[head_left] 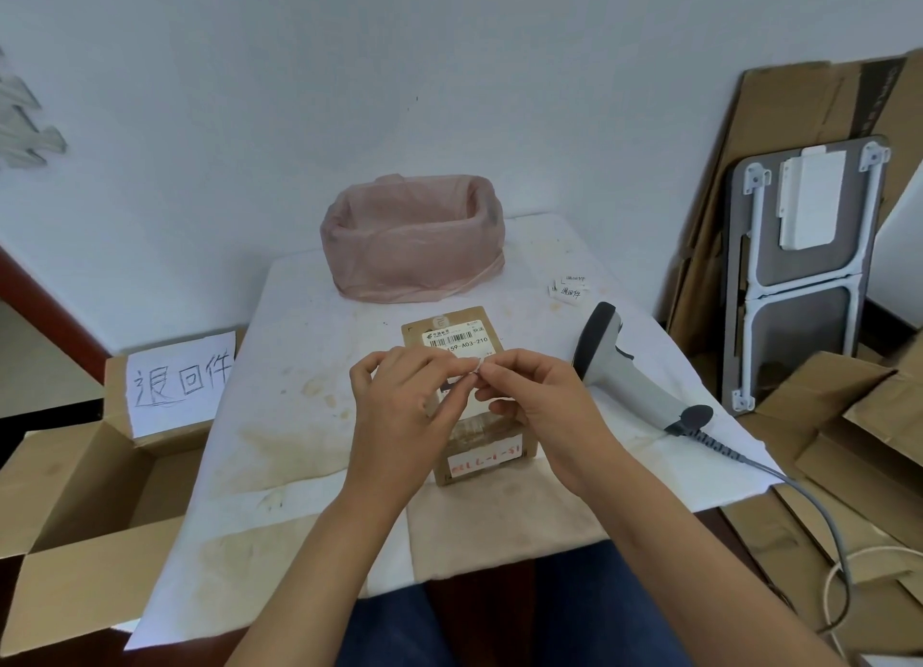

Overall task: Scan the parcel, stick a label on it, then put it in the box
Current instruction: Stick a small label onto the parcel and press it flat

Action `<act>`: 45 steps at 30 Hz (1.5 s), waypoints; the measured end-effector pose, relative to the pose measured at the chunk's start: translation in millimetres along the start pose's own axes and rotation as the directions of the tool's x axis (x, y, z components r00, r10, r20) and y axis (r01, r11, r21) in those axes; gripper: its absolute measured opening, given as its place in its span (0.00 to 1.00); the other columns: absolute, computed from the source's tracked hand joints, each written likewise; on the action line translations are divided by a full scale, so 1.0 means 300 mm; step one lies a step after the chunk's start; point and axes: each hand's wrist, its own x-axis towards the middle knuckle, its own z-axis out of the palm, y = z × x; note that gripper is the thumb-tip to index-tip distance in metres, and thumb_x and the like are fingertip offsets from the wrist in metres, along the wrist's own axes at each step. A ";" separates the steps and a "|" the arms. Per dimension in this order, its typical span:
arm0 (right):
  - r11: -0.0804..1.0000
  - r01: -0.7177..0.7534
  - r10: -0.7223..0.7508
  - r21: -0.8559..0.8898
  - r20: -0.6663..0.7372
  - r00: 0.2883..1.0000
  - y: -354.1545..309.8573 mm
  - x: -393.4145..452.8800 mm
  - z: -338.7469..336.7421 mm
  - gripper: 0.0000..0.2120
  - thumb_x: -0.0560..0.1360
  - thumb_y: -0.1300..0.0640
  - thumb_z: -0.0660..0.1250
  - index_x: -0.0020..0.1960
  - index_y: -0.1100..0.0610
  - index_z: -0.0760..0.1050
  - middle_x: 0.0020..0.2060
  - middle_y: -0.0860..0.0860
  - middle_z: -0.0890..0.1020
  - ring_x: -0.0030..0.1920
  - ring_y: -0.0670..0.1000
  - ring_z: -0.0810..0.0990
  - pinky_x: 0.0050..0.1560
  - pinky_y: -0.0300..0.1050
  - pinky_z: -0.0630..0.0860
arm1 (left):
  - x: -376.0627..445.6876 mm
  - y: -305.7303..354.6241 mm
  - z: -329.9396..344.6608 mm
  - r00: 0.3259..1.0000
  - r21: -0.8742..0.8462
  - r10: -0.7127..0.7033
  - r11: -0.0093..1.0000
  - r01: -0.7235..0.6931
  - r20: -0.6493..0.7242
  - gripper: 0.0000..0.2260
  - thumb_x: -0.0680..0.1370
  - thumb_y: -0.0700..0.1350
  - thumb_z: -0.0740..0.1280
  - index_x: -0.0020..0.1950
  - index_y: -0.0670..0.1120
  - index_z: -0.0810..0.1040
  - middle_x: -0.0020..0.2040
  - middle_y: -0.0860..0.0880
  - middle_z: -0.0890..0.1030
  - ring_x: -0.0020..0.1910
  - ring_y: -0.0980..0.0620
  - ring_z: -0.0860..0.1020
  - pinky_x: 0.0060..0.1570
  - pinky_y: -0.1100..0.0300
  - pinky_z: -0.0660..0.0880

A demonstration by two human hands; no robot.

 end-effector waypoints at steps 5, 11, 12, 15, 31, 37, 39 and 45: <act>1.000 0.020 -0.020 -0.006 -0.003 1.000 -0.008 -0.005 0.005 0.06 0.77 0.60 0.68 0.42 0.55 0.82 0.37 0.49 0.84 0.40 0.45 0.82 0.45 0.41 0.76 | 0.009 0.022 -0.015 0.990 -0.154 -0.123 0.979 0.131 0.062 0.09 0.76 0.58 0.64 0.48 0.58 0.83 0.46 0.63 0.81 0.50 0.64 0.75 0.60 0.46 0.69; 0.999 0.046 -0.047 -0.028 -0.029 0.998 -0.011 -0.013 0.014 0.04 0.76 0.60 0.69 0.44 0.57 0.82 0.38 0.49 0.85 0.41 0.44 0.82 0.46 0.41 0.77 | 0.018 0.069 -0.048 0.900 -0.475 -0.388 0.765 0.435 0.199 0.05 0.76 0.47 0.72 0.45 0.58 0.85 0.46 0.61 0.84 0.50 0.64 0.80 0.50 0.69 0.74; 0.998 0.052 -0.052 -0.026 -0.037 0.998 -0.010 -0.014 0.016 0.03 0.76 0.60 0.69 0.44 0.58 0.82 0.38 0.50 0.85 0.41 0.45 0.82 0.46 0.41 0.77 | 0.019 0.077 -0.050 0.860 -0.517 -0.444 0.690 0.507 0.250 0.04 0.75 0.47 0.72 0.45 0.57 0.85 0.46 0.60 0.85 0.50 0.64 0.80 0.49 0.69 0.74; 0.998 0.065 -0.066 -0.018 -0.051 0.997 -0.013 -0.016 0.024 0.03 0.75 0.60 0.70 0.42 0.56 0.81 0.37 0.48 0.84 0.41 0.45 0.82 0.45 0.40 0.76 | 0.021 0.084 -0.045 0.764 -0.601 -0.535 0.494 0.629 0.361 0.04 0.76 0.46 0.71 0.47 0.51 0.86 0.47 0.55 0.87 0.51 0.59 0.82 0.51 0.65 0.76; 0.872 -0.007 0.056 0.490 -0.086 0.995 -0.018 0.010 0.038 0.15 0.74 0.72 0.64 0.32 0.60 0.68 0.48 0.57 0.85 0.48 0.48 0.85 0.44 0.37 0.81 | 0.039 0.067 -0.044 0.543 -0.727 -0.661 -0.006 0.686 0.518 0.06 0.76 0.45 0.70 0.45 0.47 0.86 0.41 0.50 0.83 0.38 0.59 0.79 0.45 0.64 0.74; 0.819 0.006 0.159 0.573 -0.238 0.958 -0.029 0.040 0.013 0.08 0.76 0.67 0.63 0.38 0.60 0.70 0.31 0.53 0.76 0.30 0.47 0.80 0.35 0.37 0.80 | 0.042 0.061 -0.054 0.539 -0.726 -0.682 0.017 0.687 0.495 0.06 0.77 0.45 0.69 0.42 0.47 0.83 0.36 0.55 0.84 0.36 0.61 0.79 0.46 0.63 0.71; 0.946 -0.077 0.155 0.316 -0.228 0.961 -0.033 0.039 -0.004 0.06 0.77 0.59 0.65 0.42 0.57 0.73 0.31 0.49 0.77 0.29 0.46 0.75 0.33 0.38 0.74 | 0.039 0.058 -0.054 0.604 -0.701 -0.689 0.194 0.687 0.401 0.07 0.77 0.46 0.69 0.41 0.47 0.82 0.36 0.56 0.83 0.35 0.64 0.79 0.44 0.64 0.71; 0.982 -0.166 0.164 -0.087 -0.038 0.986 -0.058 0.034 0.009 0.12 0.76 0.49 0.69 0.47 0.58 0.81 0.36 0.46 0.82 0.27 0.44 0.72 0.28 0.34 0.70 | 0.012 0.012 -0.014 0.995 0.090 -0.039 0.995 0.047 -0.088 0.03 0.77 0.48 0.68 0.44 0.53 0.80 0.44 0.58 0.82 0.48 0.57 0.77 0.60 0.51 0.62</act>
